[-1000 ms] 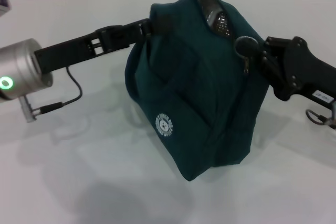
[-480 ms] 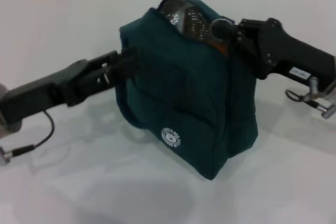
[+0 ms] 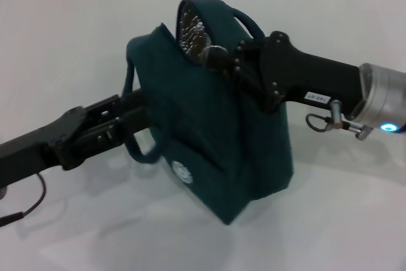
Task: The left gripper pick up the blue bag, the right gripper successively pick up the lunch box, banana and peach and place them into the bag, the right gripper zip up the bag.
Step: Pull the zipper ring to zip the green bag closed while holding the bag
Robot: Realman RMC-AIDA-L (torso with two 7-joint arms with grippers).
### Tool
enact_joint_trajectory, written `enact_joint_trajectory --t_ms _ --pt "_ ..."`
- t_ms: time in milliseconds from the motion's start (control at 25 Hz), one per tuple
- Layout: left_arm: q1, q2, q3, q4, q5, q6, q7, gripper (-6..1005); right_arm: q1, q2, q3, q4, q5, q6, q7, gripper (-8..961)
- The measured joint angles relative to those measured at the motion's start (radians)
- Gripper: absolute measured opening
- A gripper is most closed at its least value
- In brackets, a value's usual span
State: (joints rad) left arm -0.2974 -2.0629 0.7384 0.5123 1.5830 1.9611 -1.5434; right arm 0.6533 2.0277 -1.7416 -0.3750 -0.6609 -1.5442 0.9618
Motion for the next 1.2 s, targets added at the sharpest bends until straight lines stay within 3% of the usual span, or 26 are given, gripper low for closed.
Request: enact_joint_trajectory --t_ms 280,520,640,1200 --pt "0.044 -0.001 -0.053 0.000 -0.002 -0.007 0.066 669 0.008 0.000 -0.004 -0.030 0.046 0.072 -0.007 18" --pt "0.060 -0.013 -0.072 0.000 0.019 -0.055 0.144 661 0.067 0.000 -0.016 -0.040 0.048 0.135 -0.017 18" --pt "0.048 -0.025 -0.070 -0.018 0.045 -0.100 0.197 657 0.091 0.000 -0.032 -0.044 0.049 0.160 -0.034 18" --pt "-0.028 -0.027 -0.073 -0.118 0.039 -0.194 0.323 638 0.094 0.000 -0.043 -0.079 0.077 0.198 -0.040 18"
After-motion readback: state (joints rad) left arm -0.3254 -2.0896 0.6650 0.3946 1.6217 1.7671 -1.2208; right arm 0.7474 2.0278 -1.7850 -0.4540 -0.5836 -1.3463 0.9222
